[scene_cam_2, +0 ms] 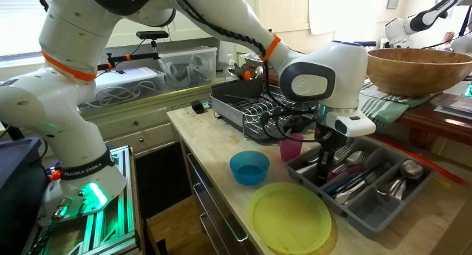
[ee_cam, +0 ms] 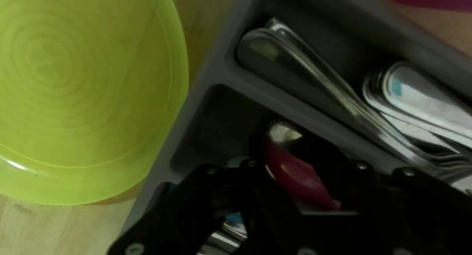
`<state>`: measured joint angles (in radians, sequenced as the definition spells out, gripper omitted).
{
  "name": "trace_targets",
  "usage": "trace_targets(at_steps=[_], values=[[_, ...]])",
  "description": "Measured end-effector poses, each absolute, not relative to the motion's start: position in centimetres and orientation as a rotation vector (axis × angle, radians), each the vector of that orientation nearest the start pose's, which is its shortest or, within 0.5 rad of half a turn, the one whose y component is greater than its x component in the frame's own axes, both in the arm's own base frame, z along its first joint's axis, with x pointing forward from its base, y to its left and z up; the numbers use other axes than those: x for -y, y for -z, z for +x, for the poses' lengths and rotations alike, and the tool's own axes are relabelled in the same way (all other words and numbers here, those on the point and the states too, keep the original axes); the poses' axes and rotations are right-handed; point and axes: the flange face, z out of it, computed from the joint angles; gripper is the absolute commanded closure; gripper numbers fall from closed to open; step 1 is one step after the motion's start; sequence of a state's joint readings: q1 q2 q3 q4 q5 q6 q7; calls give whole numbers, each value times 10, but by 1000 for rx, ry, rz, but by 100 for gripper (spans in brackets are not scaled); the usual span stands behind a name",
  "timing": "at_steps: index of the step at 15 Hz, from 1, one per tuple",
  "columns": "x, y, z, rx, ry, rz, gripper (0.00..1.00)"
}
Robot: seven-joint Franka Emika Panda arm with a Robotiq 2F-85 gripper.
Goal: Rearrange the position of the pink spoon in the utensil holder
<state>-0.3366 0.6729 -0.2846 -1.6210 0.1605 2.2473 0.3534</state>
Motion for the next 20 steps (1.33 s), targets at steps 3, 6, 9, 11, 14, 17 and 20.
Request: trace_targets(at_steps=[3,6,9,11,14,17,20], values=[[372,-241,581,-1544,-35,-2792,100],[370,-241,582,-1539,-37,-2795,98],[370,-241,582,-1538,-37,-2796,98],[370,-242,582,-1537,-37,-2796,98],[371,-245,582,-1515,-34,-2806,98],[375,-259,580,-1470,-3,-2822,98],[380,-278,578,-1438,41,-2823,98]])
